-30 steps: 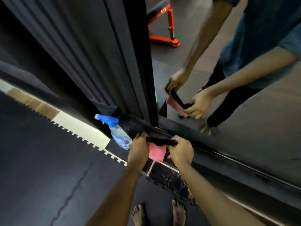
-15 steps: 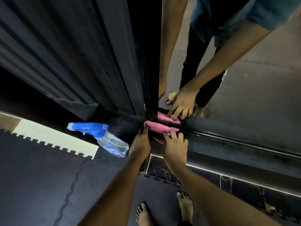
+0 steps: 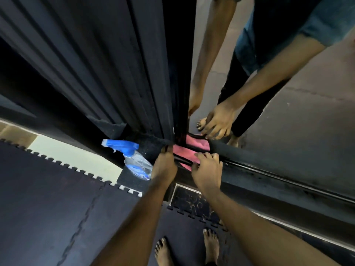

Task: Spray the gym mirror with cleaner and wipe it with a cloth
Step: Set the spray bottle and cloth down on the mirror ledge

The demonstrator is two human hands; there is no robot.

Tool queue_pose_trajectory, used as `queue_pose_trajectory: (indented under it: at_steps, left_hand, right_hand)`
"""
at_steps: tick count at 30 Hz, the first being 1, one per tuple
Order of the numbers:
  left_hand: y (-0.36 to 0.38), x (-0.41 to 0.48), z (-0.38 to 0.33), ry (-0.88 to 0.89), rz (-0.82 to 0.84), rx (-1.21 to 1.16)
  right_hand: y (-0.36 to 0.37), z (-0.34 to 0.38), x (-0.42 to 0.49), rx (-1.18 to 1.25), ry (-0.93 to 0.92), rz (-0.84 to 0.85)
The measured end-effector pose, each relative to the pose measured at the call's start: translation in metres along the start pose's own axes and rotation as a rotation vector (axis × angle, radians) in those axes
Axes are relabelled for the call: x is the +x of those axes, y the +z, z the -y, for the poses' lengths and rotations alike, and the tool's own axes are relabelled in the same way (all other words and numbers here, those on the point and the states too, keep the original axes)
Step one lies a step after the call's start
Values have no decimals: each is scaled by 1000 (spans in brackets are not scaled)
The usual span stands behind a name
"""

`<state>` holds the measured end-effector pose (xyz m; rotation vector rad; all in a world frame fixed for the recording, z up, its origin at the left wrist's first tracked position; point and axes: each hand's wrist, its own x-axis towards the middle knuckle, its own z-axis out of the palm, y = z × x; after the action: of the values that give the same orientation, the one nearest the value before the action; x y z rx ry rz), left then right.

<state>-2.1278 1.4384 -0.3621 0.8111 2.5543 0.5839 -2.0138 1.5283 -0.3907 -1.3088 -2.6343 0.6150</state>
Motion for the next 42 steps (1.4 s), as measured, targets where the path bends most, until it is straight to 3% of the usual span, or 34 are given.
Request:
queue_pose_trajectory:
  at_steps: [8,15,20,32,42]
  left_hand:
    - [-75,-68,-10,-142,-166,-113]
    - [-121,-112,26,-396,-404,-284]
    - [-128,-109,42,-418,-490,-436]
    - [-130,-113,67,-277,-511,-512]
    - [-181,-127,52,-11,-545,-486]
  right_hand:
    - [-48,48,0,403,-187,122]
    - [-49,122,7,640,-346,382]
    - [-36,157,15,689,-368,579]
    - [-23,160,3,648,-306,473]
    - [-108,165,-42,987,-339,351]
